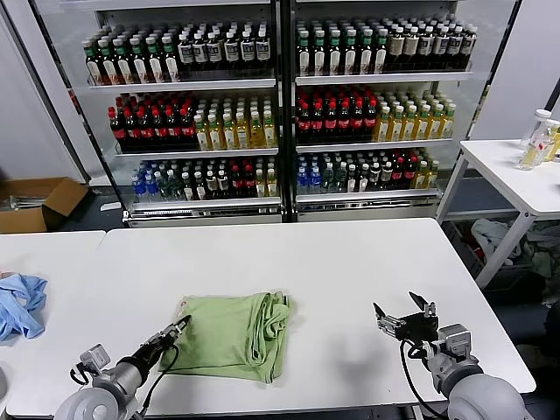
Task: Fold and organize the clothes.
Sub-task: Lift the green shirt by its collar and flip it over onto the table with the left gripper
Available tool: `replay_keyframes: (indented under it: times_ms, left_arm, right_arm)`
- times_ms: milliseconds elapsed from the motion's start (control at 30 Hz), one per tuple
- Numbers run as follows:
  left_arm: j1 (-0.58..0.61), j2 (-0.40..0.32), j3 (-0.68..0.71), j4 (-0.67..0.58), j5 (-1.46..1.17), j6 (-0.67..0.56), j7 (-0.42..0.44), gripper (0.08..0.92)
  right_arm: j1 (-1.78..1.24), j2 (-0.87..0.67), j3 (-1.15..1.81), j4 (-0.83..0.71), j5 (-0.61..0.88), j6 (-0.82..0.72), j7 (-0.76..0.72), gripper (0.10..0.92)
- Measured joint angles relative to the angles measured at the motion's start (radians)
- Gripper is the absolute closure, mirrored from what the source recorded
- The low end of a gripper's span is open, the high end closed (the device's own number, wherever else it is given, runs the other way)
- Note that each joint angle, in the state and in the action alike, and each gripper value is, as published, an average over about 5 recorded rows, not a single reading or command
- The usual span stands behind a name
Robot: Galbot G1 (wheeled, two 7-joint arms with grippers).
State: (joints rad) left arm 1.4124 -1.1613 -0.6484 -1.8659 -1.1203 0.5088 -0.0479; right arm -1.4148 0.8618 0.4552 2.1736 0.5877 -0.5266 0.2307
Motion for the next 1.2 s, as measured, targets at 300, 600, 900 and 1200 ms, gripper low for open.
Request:
replay_keyframes:
  times_ms: [300,600,900,1200]
  left_arm:
    - [-0.007,-0.023,-0.022,0.007,-0.097,-0.001,0.009,0.897]
    - [-0.002,-0.024,-0.074,-0.013,-0.166,0.003,0.007,0.905]
    - [0.014,0.103,-0.261,-0.050,-0.184,0.012,0.012,0.905]
    - [0.032,0.256,-0.392,-0.155,-0.081,0.007,-0.020,0.905]
  right_arm:
    - [0.014,-0.002,-0.010,-0.007,0.004,-0.005,0.002,0.203]
    - [0.026,-0.002,-0.013,-0.008,0.011,-0.005,0.005,0.202]
    - [0.041,-0.004,-0.008,0.000,0.024,-0.003,0.005,0.202]
    - [0.027,0.002,0.004,0.019,0.021,0.004,0.004,0.202]
